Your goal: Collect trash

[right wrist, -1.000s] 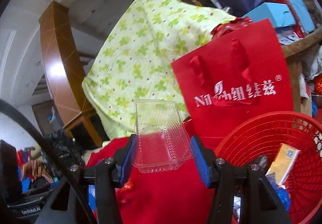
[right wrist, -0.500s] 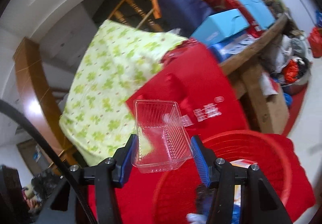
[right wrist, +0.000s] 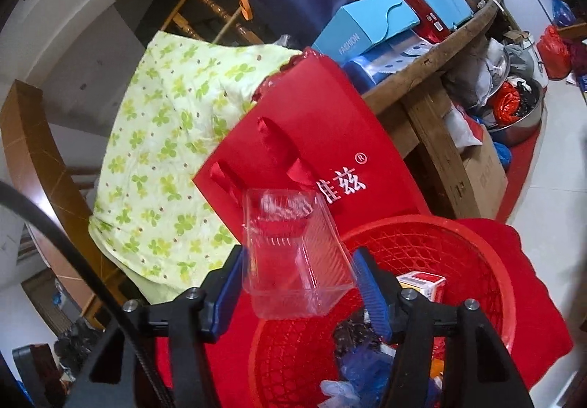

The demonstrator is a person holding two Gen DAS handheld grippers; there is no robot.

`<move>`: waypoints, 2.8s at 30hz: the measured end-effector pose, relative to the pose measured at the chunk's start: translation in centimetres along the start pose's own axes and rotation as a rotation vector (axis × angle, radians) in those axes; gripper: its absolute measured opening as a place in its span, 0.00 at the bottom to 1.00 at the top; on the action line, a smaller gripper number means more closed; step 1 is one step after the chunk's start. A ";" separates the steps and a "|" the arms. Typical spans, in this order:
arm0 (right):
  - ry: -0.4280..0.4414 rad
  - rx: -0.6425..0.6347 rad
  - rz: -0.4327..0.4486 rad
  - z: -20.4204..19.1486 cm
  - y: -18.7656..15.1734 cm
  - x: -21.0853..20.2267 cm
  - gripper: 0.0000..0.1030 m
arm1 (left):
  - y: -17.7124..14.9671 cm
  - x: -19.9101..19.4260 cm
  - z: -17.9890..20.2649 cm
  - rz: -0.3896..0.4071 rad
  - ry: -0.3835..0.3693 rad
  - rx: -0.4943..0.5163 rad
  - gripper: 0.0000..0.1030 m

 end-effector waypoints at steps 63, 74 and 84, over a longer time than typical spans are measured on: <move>-0.191 -0.650 -0.626 -12.4 -18.9 28.0 0.84 | -14.1 10.5 -34.3 -0.164 0.419 -0.530 1.00; -0.173 -0.646 -0.635 -12.4 -18.8 28.2 0.87 | -14.2 10.5 -34.4 -0.163 0.419 -0.530 1.00; -0.196 -0.663 -0.641 -12.8 -19.1 28.2 0.88 | -14.2 10.5 -34.3 -0.162 0.419 -0.529 1.00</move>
Point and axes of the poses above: each gripper's, at about its wrist camera, not at the fingertips, and x roughly the way its jaws point, z to its right, y to its top, the point moved 1 cm from there along x, roughly the way its jaws point, and after that the axes turned 15 degrees about -z, right-handed, at the moved point
